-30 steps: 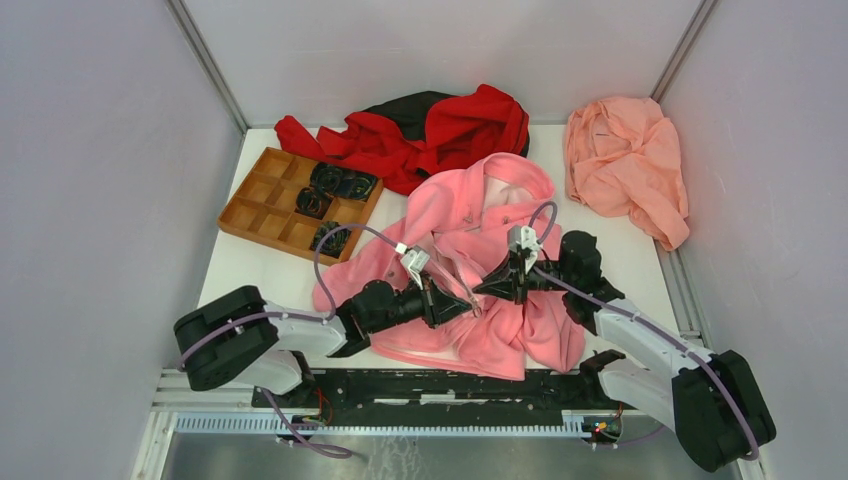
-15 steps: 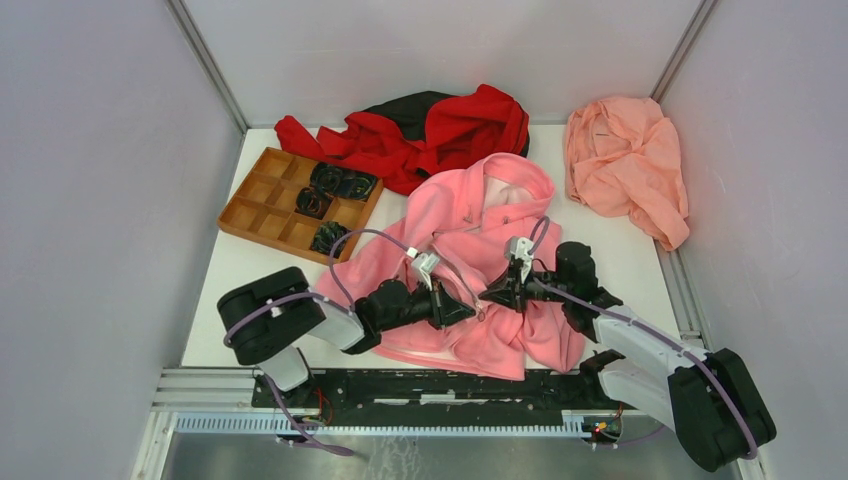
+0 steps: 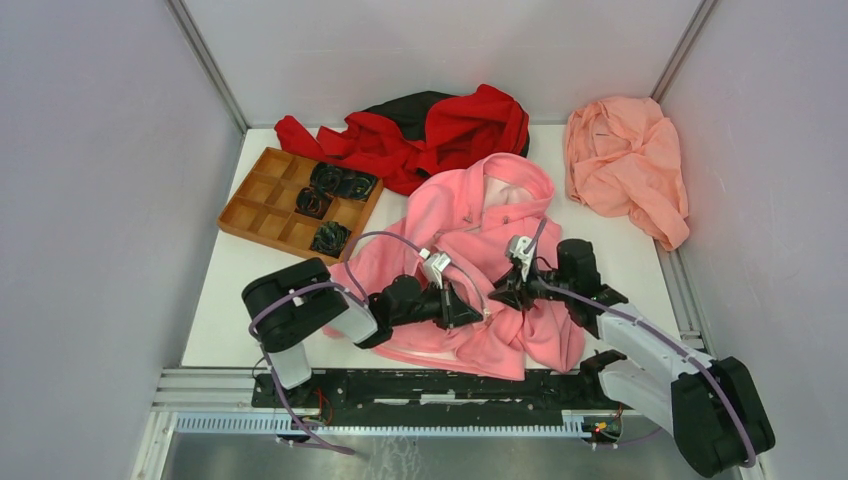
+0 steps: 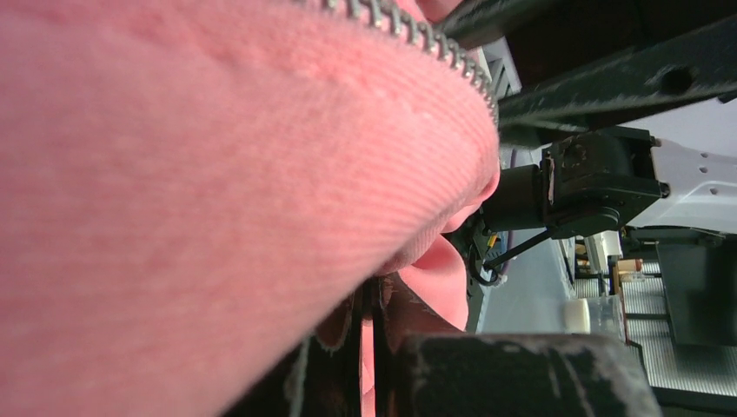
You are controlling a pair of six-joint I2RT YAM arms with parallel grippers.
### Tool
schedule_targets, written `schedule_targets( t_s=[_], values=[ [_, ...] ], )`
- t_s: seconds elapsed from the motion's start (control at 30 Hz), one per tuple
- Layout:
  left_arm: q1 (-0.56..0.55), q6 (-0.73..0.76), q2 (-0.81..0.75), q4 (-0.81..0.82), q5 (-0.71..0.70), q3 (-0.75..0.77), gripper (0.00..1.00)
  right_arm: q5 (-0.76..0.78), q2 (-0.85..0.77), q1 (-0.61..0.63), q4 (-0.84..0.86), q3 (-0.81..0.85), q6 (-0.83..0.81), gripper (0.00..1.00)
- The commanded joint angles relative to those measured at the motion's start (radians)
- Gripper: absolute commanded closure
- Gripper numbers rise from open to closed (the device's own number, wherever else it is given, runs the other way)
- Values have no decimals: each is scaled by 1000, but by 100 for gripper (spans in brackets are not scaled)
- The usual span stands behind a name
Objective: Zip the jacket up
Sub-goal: Insert the zipper into the jacket, then zip the zipper on the jacket.
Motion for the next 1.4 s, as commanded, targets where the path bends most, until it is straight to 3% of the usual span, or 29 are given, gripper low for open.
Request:
schedule_targets(
  t_s=[0.0, 0.3, 0.53, 0.77, 0.9, 1.17, 1.3, 1.37],
  values=[
    [-4, -37, 21, -92, 59, 19, 98, 40, -33, -44, -77, 87, -64, 62],
    [-4, -54, 45, -97, 73, 38, 98, -1, -64, -97, -364, 227, -283, 45],
    [-3, -58, 51, -84, 75, 36, 98, -181, -53, -98, -753, 387, -725, 35],
    [-3, -68, 60, -45, 80, 20, 98, -313, -4, -99, -1155, 434, -1309, 11],
    [-3, -68, 65, -36, 84, 21, 98, -313, 60, -89, -1243, 453, -1401, 10],
    [-4, -72, 73, -11, 97, 15, 98, -117, 96, -10, -1253, 460, -1496, 13],
    [-3, -69, 75, -12, 102, 17, 98, -40, 163, 26, -1390, 542, -1657, 19],
    [-3, -69, 79, -9, 104, 17, 98, -7, 190, 47, -1391, 573, -1652, 23]
  ],
)
